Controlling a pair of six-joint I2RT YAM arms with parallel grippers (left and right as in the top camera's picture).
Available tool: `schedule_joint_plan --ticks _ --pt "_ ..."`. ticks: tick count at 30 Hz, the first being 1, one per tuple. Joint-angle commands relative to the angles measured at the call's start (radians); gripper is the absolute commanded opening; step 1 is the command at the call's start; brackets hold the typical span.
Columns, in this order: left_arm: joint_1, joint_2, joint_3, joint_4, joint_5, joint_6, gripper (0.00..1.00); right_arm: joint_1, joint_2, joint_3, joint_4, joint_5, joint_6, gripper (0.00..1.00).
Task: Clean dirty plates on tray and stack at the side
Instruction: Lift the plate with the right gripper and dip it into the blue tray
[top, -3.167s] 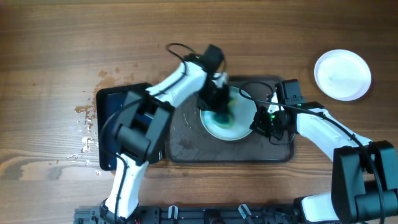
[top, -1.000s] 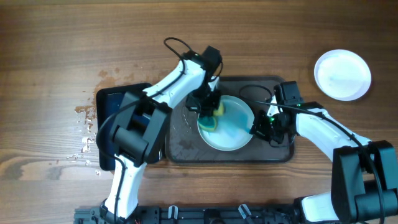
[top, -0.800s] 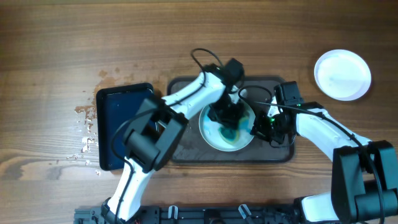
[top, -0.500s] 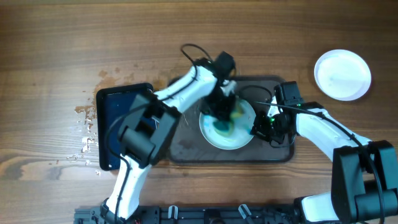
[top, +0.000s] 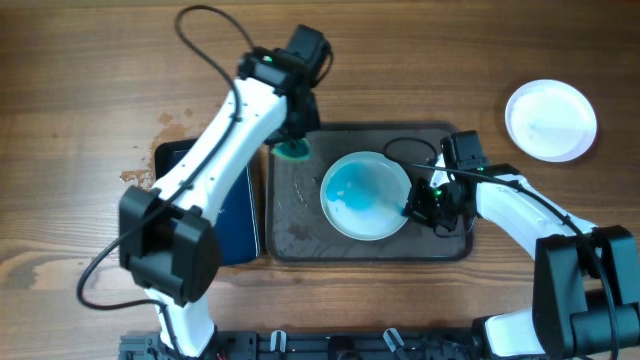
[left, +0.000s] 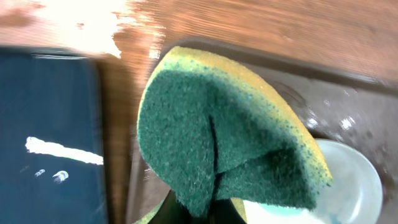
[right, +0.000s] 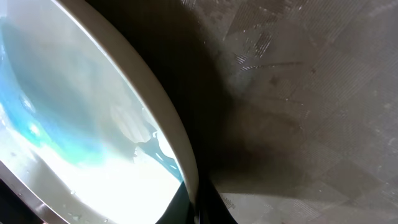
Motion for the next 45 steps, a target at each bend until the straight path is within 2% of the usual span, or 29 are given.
schedule_joint_plan --ticks 1,6,11,17,20,25,31,35,40,42,45 --pt "0.101 -0.034 0.019 -0.129 -0.144 -0.141 0.04 -0.007 0.024 -0.018 0.013 0.041 -0.026 0.05" --pt "0.311 -0.034 0.016 -0.217 -0.101 -0.109 0.04 -0.007 0.023 0.050 -0.010 0.043 -0.113 0.05" --pt "0.464 -0.034 0.015 -0.258 -0.003 -0.012 0.04 0.004 0.016 0.289 -0.127 0.144 -0.257 0.04" --pt "0.500 -0.033 0.015 -0.253 -0.004 0.033 0.04 0.119 0.016 0.571 -0.347 0.427 -0.353 0.05" --pt "0.503 -0.033 0.015 -0.251 -0.004 0.052 0.04 0.204 0.016 0.643 -0.413 0.563 -0.369 0.05" --pt "0.528 -0.033 0.015 -0.200 -0.004 0.055 0.04 0.276 0.016 0.676 -0.467 0.547 -0.384 0.05" --pt "0.639 -0.033 0.015 -0.177 0.020 0.111 0.04 0.311 0.026 0.745 -0.434 0.264 -0.351 0.05" --pt "0.699 -0.033 0.015 -0.168 0.023 0.134 0.04 0.341 0.090 0.815 -0.393 0.250 -0.342 0.05" --pt "0.755 -0.033 0.015 -0.160 0.038 0.134 0.04 0.465 0.260 0.992 -0.400 0.273 -0.361 0.05" --pt "0.771 -0.033 0.015 -0.159 0.038 0.134 0.04 0.523 0.338 1.084 -0.425 0.330 -0.362 0.05" --pt "0.821 -0.033 0.015 -0.155 0.042 0.156 0.04 0.639 0.416 1.203 -0.454 0.578 -0.389 0.04"
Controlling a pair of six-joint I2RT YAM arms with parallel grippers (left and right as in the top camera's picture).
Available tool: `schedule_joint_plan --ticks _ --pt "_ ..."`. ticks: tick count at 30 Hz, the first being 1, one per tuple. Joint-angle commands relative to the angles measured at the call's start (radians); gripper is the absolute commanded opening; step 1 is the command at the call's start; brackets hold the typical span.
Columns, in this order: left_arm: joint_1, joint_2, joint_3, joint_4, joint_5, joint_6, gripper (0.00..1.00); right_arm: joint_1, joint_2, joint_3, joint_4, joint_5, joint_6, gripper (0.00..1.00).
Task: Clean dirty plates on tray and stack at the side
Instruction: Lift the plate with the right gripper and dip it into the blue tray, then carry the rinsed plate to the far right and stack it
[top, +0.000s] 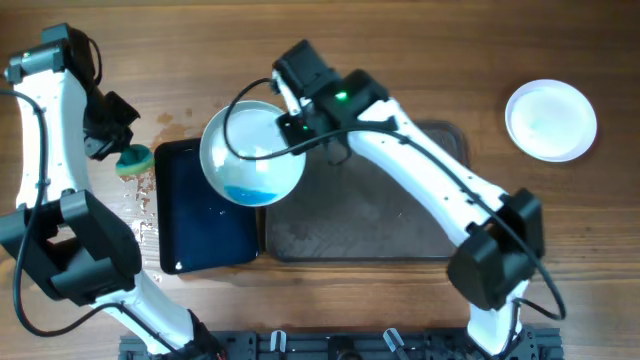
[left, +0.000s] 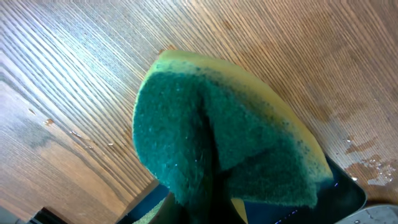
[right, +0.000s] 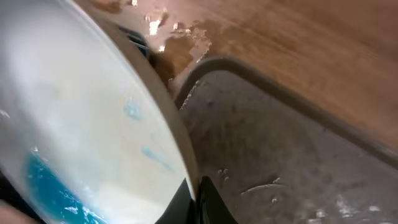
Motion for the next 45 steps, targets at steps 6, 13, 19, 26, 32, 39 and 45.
schedule_joint_plan --ticks 6,13,19,26,32,39,45 --pt "0.184 -0.019 0.009 0.022 0.043 0.028 0.04 0.237 0.035 0.091 -0.004 0.589 -0.108 0.05" --pt "0.287 -0.019 0.009 0.021 0.104 0.031 0.04 0.397 0.035 0.090 0.121 0.847 -0.260 0.04" --pt "0.287 -0.019 0.009 0.030 0.118 0.032 0.04 0.497 0.037 0.090 0.316 1.045 -0.451 0.05" --pt "0.288 -0.019 0.009 0.029 0.118 0.031 0.04 0.539 0.037 0.089 0.365 1.057 -0.492 0.05" --pt "0.288 -0.019 0.009 0.030 0.122 0.031 0.04 0.546 0.037 0.089 0.414 1.079 -0.565 0.05" --pt "0.288 -0.019 0.009 0.030 0.134 0.032 0.04 0.542 0.037 0.089 0.391 1.057 -0.507 0.04" --pt "0.288 -0.019 0.009 0.028 0.166 0.053 0.04 0.337 0.037 0.089 0.101 0.409 -0.018 0.04"
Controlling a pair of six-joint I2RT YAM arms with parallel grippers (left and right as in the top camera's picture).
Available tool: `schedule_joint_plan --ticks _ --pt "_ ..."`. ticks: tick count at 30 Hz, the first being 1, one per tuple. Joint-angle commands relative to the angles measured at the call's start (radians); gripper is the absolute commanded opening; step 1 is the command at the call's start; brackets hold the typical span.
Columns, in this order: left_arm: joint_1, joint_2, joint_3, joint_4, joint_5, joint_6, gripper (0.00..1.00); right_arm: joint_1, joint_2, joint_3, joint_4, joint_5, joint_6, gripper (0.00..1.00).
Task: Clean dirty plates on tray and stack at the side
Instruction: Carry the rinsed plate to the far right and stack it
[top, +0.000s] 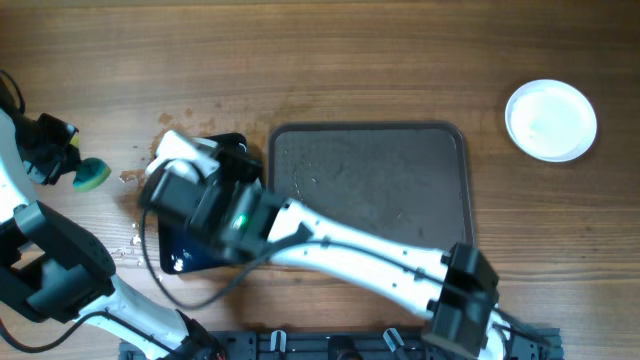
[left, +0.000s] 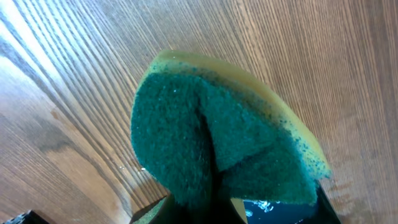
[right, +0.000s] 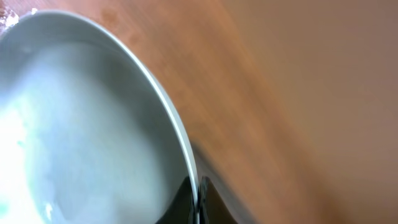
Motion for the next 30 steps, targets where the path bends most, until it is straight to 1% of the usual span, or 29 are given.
schedule_joint_plan --ticks 1,3,4,7,9,10,16,18,21,23,25,27,30 --pt "0.002 -0.019 0.009 0.003 0.036 0.021 0.04 -0.171 0.009 0.018 -0.052 -0.472 0.259 0.05" --pt "-0.004 -0.019 0.009 0.003 0.045 0.021 0.04 -0.258 0.005 0.019 -0.083 -0.632 0.333 0.04" --pt "-0.014 -0.019 0.009 0.003 0.045 0.021 0.04 -0.328 -0.003 0.019 -0.099 -0.734 0.369 0.05" --pt "-0.068 -0.019 0.009 0.003 0.045 0.021 0.04 -0.502 -0.034 0.020 -0.121 -0.843 0.449 0.04" --pt "-0.141 -0.019 0.009 0.003 0.045 0.021 0.04 -0.619 -0.053 0.020 -0.138 -0.887 0.463 0.05" --pt "-0.171 -0.019 0.009 0.004 0.045 0.021 0.04 -0.672 -0.059 0.020 -0.148 -0.906 0.463 0.05" --pt "-0.489 -0.019 0.009 0.034 0.045 0.021 0.04 -1.157 -0.072 0.019 -0.279 -0.928 0.478 0.05" --pt "-0.569 -0.019 0.009 0.045 0.045 0.021 0.04 -1.313 -0.072 0.018 -0.305 -0.927 0.476 0.04" --pt "-0.639 -0.019 0.009 0.060 0.045 0.021 0.04 -1.534 -0.071 0.010 -0.329 -0.927 0.451 0.04" --pt "-0.655 -0.019 0.009 0.060 0.045 0.021 0.04 -1.668 -0.066 -0.032 -0.329 -0.919 0.454 0.04" --pt "-0.656 -0.019 0.009 0.060 0.045 0.020 0.04 -1.755 -0.048 -0.093 -0.317 -0.887 0.451 0.05" --pt "-0.655 -0.019 0.009 0.060 0.045 0.021 0.04 -1.806 -0.026 -0.179 -0.276 -0.882 0.433 0.05" --pt "-0.655 -0.019 0.009 0.058 0.045 0.020 0.04 -1.811 -0.024 -0.286 -0.171 -0.882 0.454 0.05"
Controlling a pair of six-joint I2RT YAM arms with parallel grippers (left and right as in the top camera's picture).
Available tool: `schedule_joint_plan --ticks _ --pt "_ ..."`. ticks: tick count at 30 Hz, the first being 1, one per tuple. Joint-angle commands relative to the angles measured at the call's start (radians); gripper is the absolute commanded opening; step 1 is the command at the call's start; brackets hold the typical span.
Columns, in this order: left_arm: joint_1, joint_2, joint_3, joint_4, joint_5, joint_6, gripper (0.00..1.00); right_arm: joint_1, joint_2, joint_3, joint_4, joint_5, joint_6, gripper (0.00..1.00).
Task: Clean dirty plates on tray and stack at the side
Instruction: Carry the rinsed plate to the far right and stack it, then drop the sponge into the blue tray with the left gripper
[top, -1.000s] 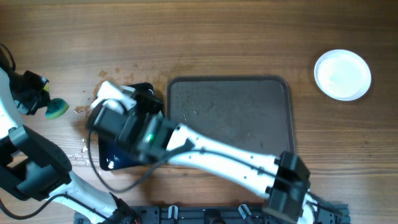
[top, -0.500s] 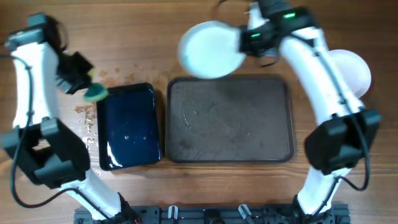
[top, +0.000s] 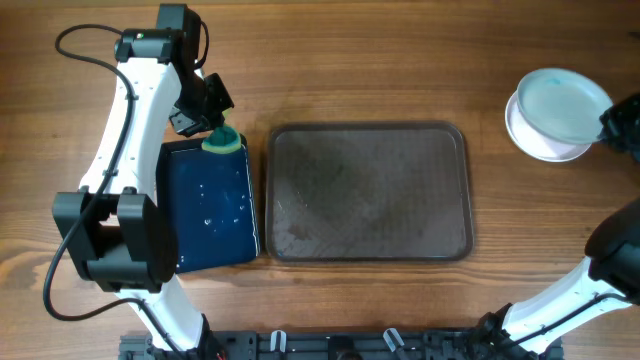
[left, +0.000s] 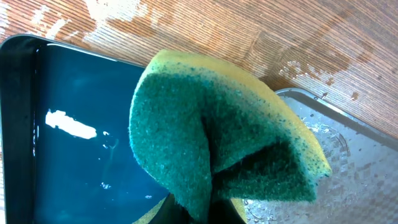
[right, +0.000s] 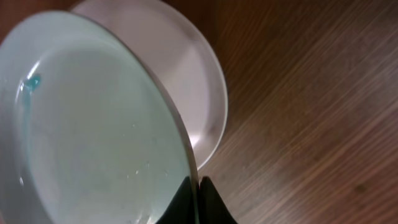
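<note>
A pale, nearly clean plate (top: 565, 100) hangs over a white plate (top: 535, 142) that rests on the table at the far right. My right gripper (top: 612, 126) is shut on the held plate's rim. In the right wrist view the held plate (right: 93, 118) carries one small blue speck and covers most of the white plate (right: 202, 81). My left gripper (left: 208, 211) is shut on a folded green and yellow sponge (left: 217, 143), which sits over the far right corner of the blue basin (top: 205, 210). The dark tray (top: 368, 190) holds no plates.
Water drops and stains mark the wood beyond the blue basin (left: 62, 124). The tray's wet corner (left: 348, 168) shows right of the sponge (top: 222, 143). My left arm reaches along the basin's left side.
My right gripper, which held the plate at the basin, now holds it at the far right over the white plate. My left gripper has brought the sponge from the far left to the basin's corner.
The plate lay on the tray with blue liquid in it, my right gripper on its rim and the sponge at the tray's far edge. Then the plate was held over the basin and the sponge was off to the left. Now the plate is almost clean above the white plate.
</note>
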Motion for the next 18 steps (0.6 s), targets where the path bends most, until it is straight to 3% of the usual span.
schedule_joint_plan --ticks 1,11,12,13,14,18 --pt "0.000 -0.019 0.009 -0.001 0.008 0.019 0.04 0.008 0.010 -0.084 0.072 0.002 0.005 0.05" --pt "0.000 -0.019 0.009 -0.016 0.009 0.019 0.04 0.008 0.011 -0.109 0.166 0.104 0.060 0.06" --pt "0.000 -0.019 0.009 -0.017 0.009 0.019 0.04 0.008 0.011 -0.108 0.172 0.104 0.060 0.08" --pt "0.000 -0.019 0.009 -0.021 0.009 0.019 0.04 0.008 0.011 -0.108 0.177 0.095 0.060 0.20" --pt "0.000 -0.019 0.009 -0.031 0.009 0.019 0.04 0.008 0.011 -0.109 0.183 0.076 0.060 0.38" --pt "0.000 -0.019 0.009 -0.044 0.009 0.019 0.04 0.009 0.011 -0.108 0.201 0.015 0.052 0.37"
